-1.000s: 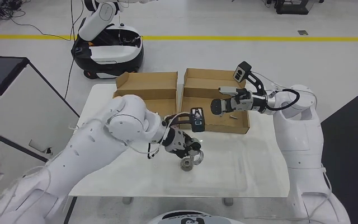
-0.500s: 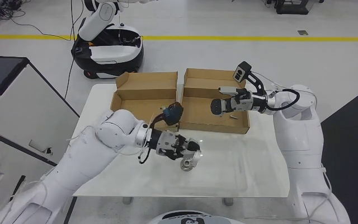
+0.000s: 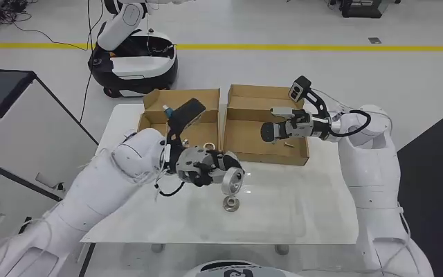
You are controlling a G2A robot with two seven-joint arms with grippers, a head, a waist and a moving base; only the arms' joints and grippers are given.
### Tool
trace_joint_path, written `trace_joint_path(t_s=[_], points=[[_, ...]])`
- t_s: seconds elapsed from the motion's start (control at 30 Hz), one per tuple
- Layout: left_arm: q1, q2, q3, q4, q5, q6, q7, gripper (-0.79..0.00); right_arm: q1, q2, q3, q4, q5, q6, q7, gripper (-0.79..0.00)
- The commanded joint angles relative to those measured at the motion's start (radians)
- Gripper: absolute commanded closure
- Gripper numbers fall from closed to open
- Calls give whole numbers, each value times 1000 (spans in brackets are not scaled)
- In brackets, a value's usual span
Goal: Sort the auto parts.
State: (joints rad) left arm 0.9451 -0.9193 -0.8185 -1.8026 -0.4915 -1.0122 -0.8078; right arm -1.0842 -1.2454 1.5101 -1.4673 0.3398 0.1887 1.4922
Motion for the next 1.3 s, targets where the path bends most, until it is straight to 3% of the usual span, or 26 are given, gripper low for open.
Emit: trace_joint_path(t_s=[0.0, 0.63, 1.03, 1.27], points=[[-8, -5, -8, -1, -26, 0, 0, 0, 0, 0, 0, 0, 0, 0, 0, -785], [-47, -46, -87, 62, -243, 0, 0, 0, 0, 0, 0, 0, 0, 0, 0, -785], [76, -107, -255, -3, -242, 0, 0, 0, 0, 0, 0, 0, 0, 0, 0, -785], [86, -109, -263, 5, -197, 0, 0, 0, 0, 0, 0, 0, 0, 0, 0, -785]])
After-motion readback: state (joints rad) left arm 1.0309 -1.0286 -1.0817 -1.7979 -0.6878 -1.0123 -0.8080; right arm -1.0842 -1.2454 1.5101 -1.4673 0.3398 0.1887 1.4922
